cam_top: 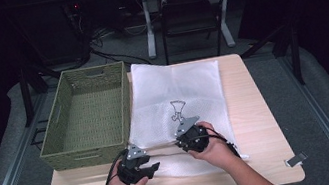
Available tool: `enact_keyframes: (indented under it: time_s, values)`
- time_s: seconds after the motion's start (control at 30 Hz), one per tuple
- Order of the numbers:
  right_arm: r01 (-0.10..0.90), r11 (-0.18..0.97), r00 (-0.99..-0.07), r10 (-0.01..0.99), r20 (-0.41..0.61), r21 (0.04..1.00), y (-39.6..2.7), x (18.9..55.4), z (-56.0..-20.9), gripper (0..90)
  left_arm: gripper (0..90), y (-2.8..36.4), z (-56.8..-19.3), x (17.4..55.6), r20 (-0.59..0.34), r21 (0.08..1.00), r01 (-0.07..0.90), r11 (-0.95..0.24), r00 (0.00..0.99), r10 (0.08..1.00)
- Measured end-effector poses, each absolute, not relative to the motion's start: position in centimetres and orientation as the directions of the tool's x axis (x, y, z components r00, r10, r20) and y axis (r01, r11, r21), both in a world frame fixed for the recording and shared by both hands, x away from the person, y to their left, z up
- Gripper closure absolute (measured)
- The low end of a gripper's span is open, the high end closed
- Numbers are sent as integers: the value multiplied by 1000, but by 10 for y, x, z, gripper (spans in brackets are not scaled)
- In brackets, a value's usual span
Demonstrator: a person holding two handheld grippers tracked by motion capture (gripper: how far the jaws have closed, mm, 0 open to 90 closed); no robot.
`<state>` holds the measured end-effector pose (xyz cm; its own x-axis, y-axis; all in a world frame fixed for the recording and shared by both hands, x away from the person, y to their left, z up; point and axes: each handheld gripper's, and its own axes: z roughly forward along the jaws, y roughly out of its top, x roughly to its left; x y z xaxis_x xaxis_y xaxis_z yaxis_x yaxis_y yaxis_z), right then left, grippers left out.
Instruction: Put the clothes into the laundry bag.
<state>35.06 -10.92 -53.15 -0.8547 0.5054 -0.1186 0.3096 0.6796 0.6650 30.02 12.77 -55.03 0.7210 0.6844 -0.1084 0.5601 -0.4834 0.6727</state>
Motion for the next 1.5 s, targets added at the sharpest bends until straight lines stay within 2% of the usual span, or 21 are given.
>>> enact_keyframes:
  time_s: [0.5,1.27,1.33,1.5]
  values:
    - [307,676,-866,490,-97,670,-106,347,-532,587,529,128,-549,301,-114,677,562,-475,718,687]
    - [310,599,-851,522,-66,738,-113,340,-504,482,509,131,-544,303,-100,687,546,-480,725,682]
    - [307,592,-849,525,-67,745,-114,339,-500,477,513,130,-542,302,-123,687,555,-469,725,677]
    - [295,582,-844,531,-79,758,-116,337,-492,469,512,131,-533,300,-113,697,528,-484,748,654]
